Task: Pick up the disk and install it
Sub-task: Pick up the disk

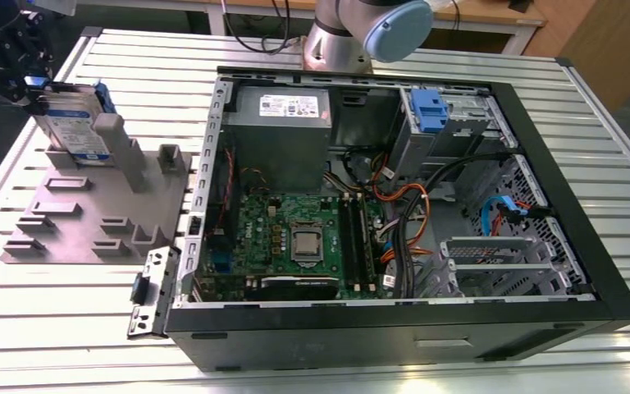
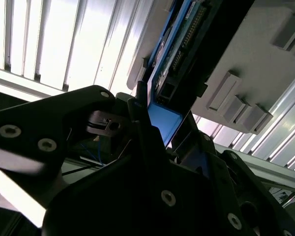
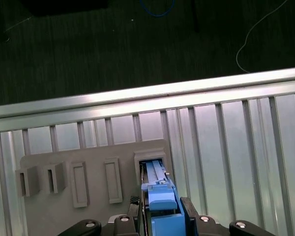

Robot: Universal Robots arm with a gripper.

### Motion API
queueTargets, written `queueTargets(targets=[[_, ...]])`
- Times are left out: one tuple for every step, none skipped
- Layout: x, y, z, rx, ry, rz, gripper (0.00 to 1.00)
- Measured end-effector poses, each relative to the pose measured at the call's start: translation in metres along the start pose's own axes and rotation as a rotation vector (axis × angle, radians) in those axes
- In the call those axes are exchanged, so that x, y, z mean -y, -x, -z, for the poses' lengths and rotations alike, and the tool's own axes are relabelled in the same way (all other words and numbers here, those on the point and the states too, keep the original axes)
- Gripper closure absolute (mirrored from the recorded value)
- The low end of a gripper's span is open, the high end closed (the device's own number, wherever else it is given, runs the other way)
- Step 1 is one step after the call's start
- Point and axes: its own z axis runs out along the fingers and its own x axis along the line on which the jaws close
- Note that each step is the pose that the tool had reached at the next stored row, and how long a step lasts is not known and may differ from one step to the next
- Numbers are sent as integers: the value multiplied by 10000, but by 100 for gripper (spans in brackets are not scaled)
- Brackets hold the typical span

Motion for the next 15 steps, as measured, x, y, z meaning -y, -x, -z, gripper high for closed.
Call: queueTargets(targets=[[0,0,0,0,0,0,55],[0,0,0,0,0,0,55],[0,0,0,0,0,0,55],[0,0,0,0,0,0,55],[0,0,0,-1,-1,0,55],[0,0,0,-1,0,0,57],[0,0,0,-1,0,1,57],[0,0,0,-1,0,1,57],[0,0,0,-1,0,0,62],[0,0,0,-2,0,1,62],[0,0,0,-2,-1,1,62],[0,0,0,-2,-1,0,62],[0,0,0,-3,0,0,62],[0,0,0,-2,0,0,62],[0,0,0,-3,-1,0,62]])
